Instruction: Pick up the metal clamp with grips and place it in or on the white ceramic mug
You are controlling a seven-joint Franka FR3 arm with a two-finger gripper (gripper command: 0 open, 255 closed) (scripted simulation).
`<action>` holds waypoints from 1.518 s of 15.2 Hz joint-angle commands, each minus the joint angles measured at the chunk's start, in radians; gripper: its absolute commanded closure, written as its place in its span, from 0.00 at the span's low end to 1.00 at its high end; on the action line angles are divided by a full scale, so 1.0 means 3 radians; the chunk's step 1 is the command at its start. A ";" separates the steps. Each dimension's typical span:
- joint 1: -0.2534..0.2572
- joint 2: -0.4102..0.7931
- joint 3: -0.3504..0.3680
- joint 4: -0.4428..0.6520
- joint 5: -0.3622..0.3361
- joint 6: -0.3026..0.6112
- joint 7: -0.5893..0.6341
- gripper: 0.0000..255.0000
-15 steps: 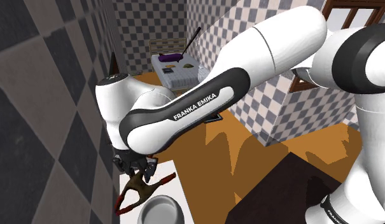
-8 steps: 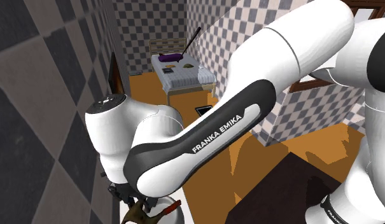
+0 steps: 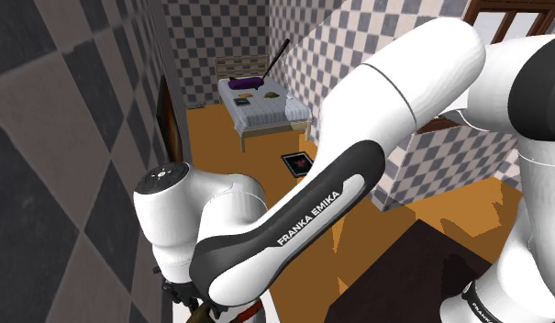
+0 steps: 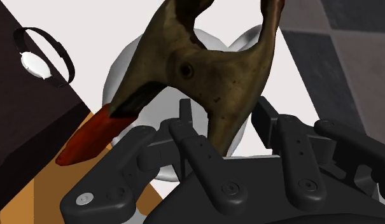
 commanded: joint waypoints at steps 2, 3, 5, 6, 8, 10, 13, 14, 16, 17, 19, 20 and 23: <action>0.0029 0.0090 -0.0038 -0.0011 -0.0053 0.0096 0.0026 1.00; 0.0038 0.0118 -0.0050 -0.0016 -0.0070 0.0127 0.0034 1.00; 0.0038 0.0118 -0.0051 -0.0016 -0.0070 0.0127 0.0034 1.00; 0.0038 0.0118 -0.0051 -0.0016 -0.0070 0.0127 0.0034 1.00; 0.0038 0.0118 -0.0051 -0.0016 -0.0070 0.0127 0.0034 1.00; 0.0038 0.0118 -0.0051 -0.0016 -0.0070 0.0127 0.0034 1.00; 0.0037 0.0116 -0.0050 -0.0016 -0.0069 0.0126 0.0034 0.00; 0.0037 0.0116 -0.0050 -0.0016 -0.0069 0.0126 0.0034 0.00; 0.0037 0.0116 -0.0050 -0.0016 -0.0069 0.0126 0.0034 0.00; 0.0038 0.0118 -0.0051 -0.0016 -0.0070 0.0127 0.0034 0.00; -0.0011 -0.0014 0.0007 0.0027 0.0012 -0.0037 -0.0016 0.00; -0.0032 -0.0076 0.0033 0.0056 0.0051 -0.0122 -0.0041 0.00; -0.0048 -0.0123 0.0052 0.0082 0.0082 -0.0189 -0.0060 0.00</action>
